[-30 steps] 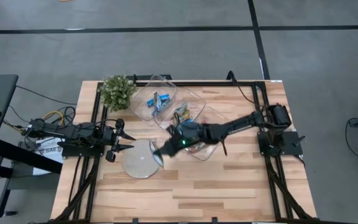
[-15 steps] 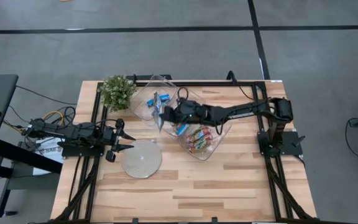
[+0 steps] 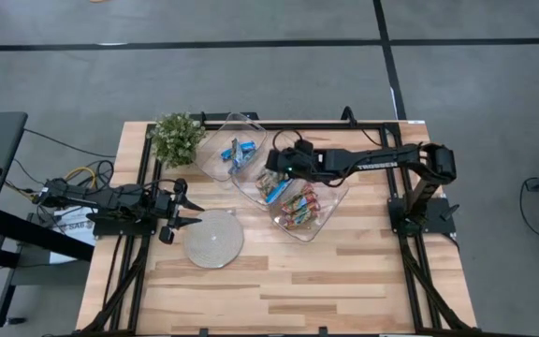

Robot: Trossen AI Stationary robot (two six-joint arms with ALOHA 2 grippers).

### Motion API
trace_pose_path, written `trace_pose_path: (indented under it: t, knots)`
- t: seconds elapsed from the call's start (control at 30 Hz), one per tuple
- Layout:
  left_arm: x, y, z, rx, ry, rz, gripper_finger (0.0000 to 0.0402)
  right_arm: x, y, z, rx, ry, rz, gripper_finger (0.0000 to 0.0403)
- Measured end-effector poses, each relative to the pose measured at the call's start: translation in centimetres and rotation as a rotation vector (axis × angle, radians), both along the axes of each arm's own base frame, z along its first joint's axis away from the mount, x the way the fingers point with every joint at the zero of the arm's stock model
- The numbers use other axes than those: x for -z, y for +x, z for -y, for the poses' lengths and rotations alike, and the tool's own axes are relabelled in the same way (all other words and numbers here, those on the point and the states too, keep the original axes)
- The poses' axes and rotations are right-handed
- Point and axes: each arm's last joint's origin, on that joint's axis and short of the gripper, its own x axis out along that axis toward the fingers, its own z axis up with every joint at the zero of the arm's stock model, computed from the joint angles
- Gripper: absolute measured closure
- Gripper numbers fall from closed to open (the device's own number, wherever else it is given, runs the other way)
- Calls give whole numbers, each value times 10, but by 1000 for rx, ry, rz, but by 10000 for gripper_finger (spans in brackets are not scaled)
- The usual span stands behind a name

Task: Pick and place Granola Bars by type
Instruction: Put the yellow granola bar into the middle transparent bin, then return to Home Position

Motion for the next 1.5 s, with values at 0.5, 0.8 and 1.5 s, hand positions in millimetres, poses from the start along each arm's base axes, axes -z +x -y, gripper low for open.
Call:
trace_pose_path:
  t: [0.5,0.8,1.5]
  knots:
    - [0,0,0,0,0,0,264,5,-1,5,-30,55,-22,353]
    - [0,0,0,0,0,0,264,4,0,6,-49,41,-24,337]
    - [0,0,0,0,0,0,264,4,2,-3,-168,-23,-68,241]
